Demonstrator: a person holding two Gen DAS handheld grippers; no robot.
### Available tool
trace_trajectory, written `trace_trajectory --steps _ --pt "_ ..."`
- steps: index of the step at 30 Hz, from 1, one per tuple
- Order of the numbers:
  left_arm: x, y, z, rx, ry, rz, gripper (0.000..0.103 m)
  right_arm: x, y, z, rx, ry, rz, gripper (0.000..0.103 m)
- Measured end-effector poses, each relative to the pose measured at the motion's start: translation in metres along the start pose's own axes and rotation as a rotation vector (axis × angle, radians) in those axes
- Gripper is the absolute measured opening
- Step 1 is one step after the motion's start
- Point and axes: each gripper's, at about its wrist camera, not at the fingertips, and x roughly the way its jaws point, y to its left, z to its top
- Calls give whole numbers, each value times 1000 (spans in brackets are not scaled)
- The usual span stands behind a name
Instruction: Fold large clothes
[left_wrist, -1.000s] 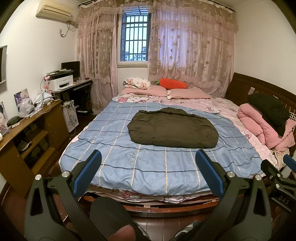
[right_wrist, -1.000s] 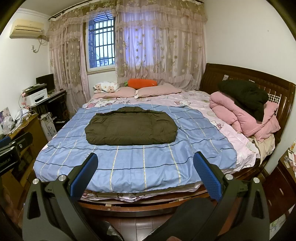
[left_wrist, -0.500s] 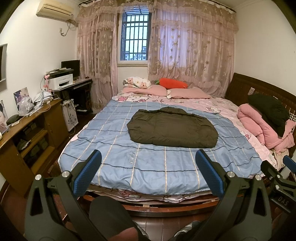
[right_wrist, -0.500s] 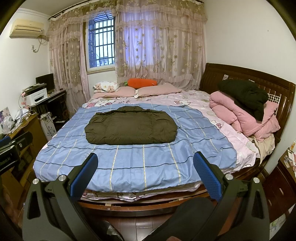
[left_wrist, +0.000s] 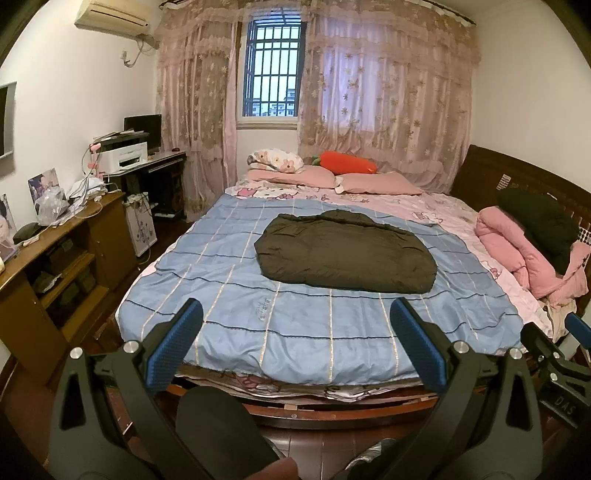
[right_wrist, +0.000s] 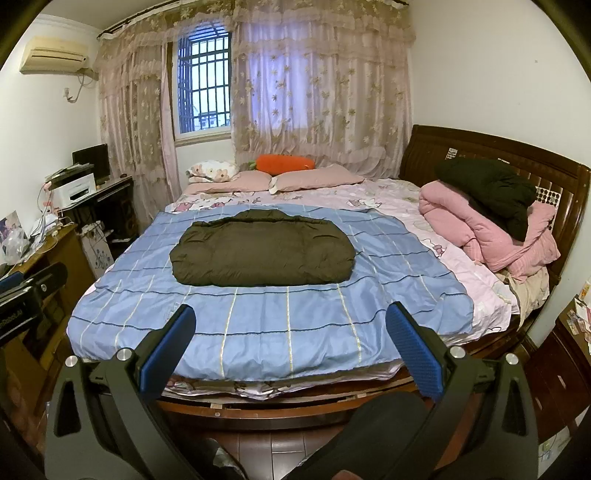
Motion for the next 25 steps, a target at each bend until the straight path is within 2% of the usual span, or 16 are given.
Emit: trace_trajectory --steps 6,10,17,22,25 --pt "-5 -8 -1 42 -29 1 101 -1 0 -1 -1 1 1 102" --pt "-8 -9 -2 36 -36 -26 101 -1 0 -1 1 -1 -1 102" --pt "-12 -9 -2 34 -65 -11 101 0 0 -1 -1 1 0 102" --pt "-4 -9 0 9 -9 -45 101 0 0 -1 -2 0 0 102" --pt "-1 -8 0 3 0 -36 101 -1 1 -1 -1 -1 -1 102"
